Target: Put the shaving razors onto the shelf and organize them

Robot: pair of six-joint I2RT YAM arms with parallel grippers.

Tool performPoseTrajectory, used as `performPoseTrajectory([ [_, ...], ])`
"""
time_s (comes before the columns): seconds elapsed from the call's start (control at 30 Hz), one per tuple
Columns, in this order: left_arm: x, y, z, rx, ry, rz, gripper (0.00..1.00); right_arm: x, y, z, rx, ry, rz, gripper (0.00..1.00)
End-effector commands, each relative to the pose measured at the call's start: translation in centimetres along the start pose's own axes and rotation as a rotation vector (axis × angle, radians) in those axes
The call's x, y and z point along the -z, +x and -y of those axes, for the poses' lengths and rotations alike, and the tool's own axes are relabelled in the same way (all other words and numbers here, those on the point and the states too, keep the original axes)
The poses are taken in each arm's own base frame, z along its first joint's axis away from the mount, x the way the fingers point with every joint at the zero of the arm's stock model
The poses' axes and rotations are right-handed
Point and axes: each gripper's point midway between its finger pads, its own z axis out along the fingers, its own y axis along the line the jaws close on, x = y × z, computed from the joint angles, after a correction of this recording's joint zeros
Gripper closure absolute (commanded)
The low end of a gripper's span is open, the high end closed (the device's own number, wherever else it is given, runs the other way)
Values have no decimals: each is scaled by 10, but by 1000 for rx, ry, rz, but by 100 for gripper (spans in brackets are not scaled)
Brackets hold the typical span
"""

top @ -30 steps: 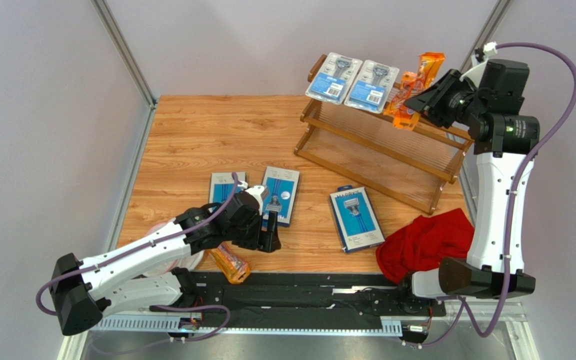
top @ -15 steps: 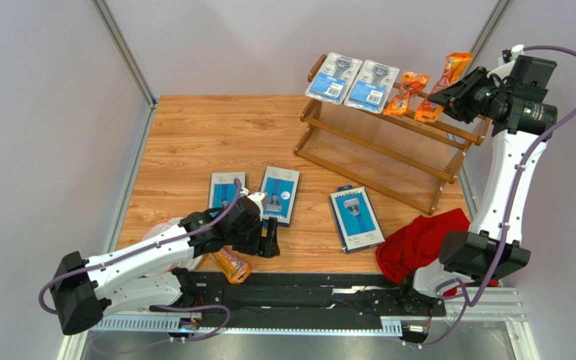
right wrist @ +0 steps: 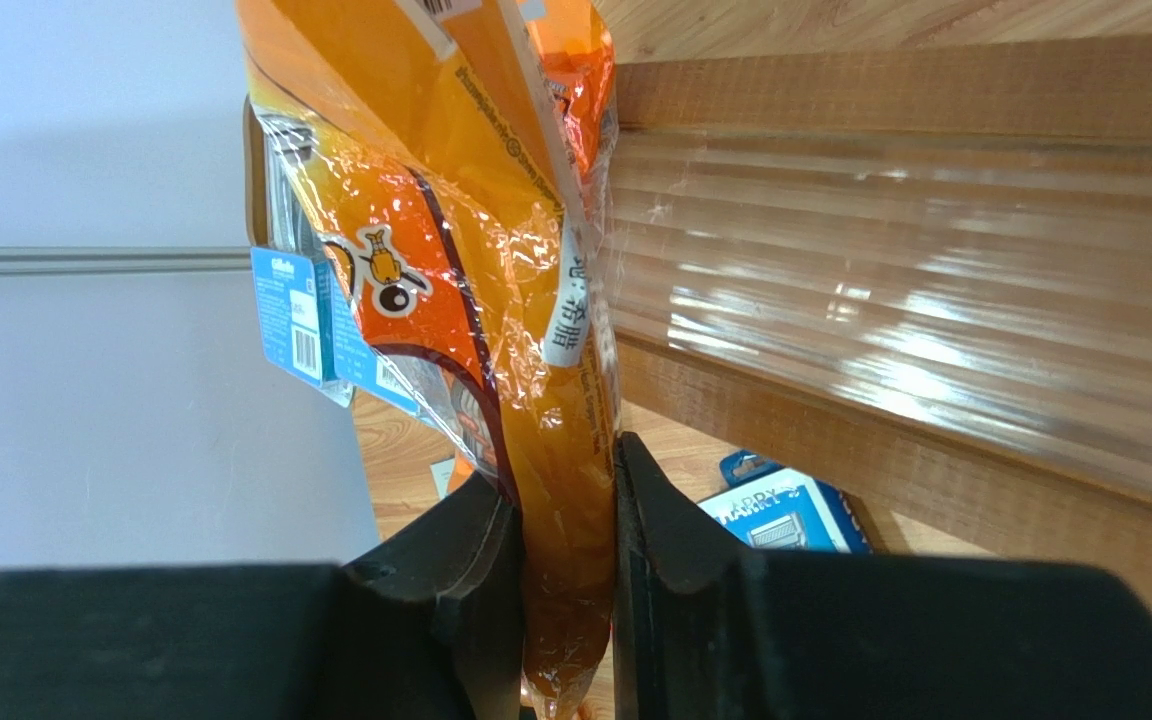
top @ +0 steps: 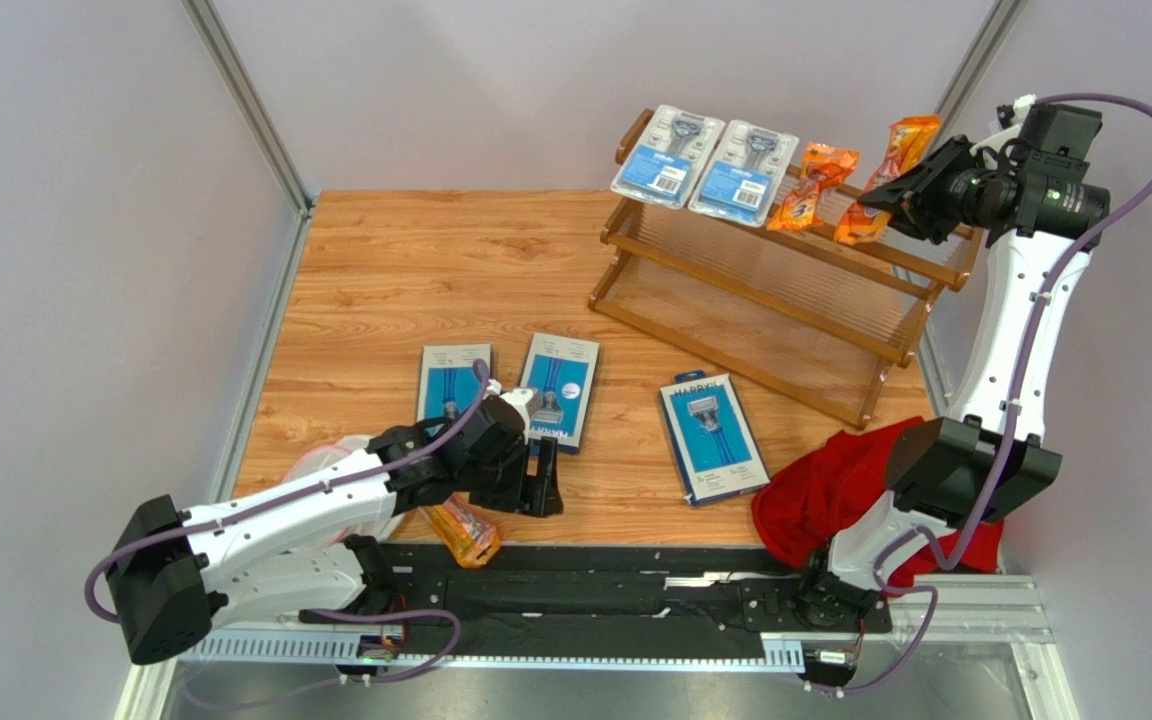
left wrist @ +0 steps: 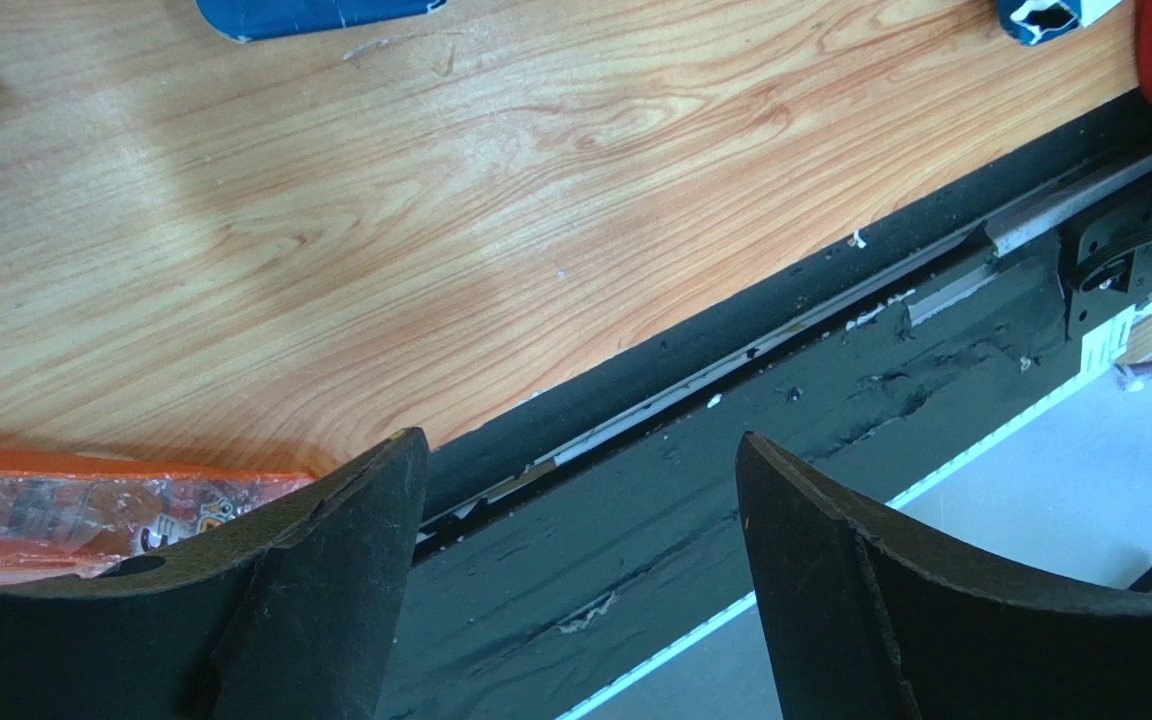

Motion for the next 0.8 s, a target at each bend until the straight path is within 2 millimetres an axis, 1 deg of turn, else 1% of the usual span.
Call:
performPoseTrajectory([
  [0.0,-4,-1,5,18,30,4,17,2,-5,-3,28,-11,6,88],
  [0.23,-5,0,3,20,26,6,17,-7,-2,8,16,6,-16,79],
  [0.3,-5,0,3,20,28,6,17,-9,-1,10,12,7,-24,71],
  [0.33,-5,0,3,19,30,6,17,-9,-1,11,12,11,-24,64],
  [0.43,-4,0,4,21,33,10,18,-9,-2,11,15,15,-22,56],
  [0.5,-3,0,4,21,34,9,18,-10,-2,12,11,15,-25,54],
  [0.7,-3,0,5,20,37,12,18,-11,1,15,12,22,-31,53],
  [0.73,-3,0,4,22,36,11,18,-11,2,15,15,25,-34,56],
  [0.77,-3,0,4,22,36,11,18,-11,4,17,9,32,-37,60],
])
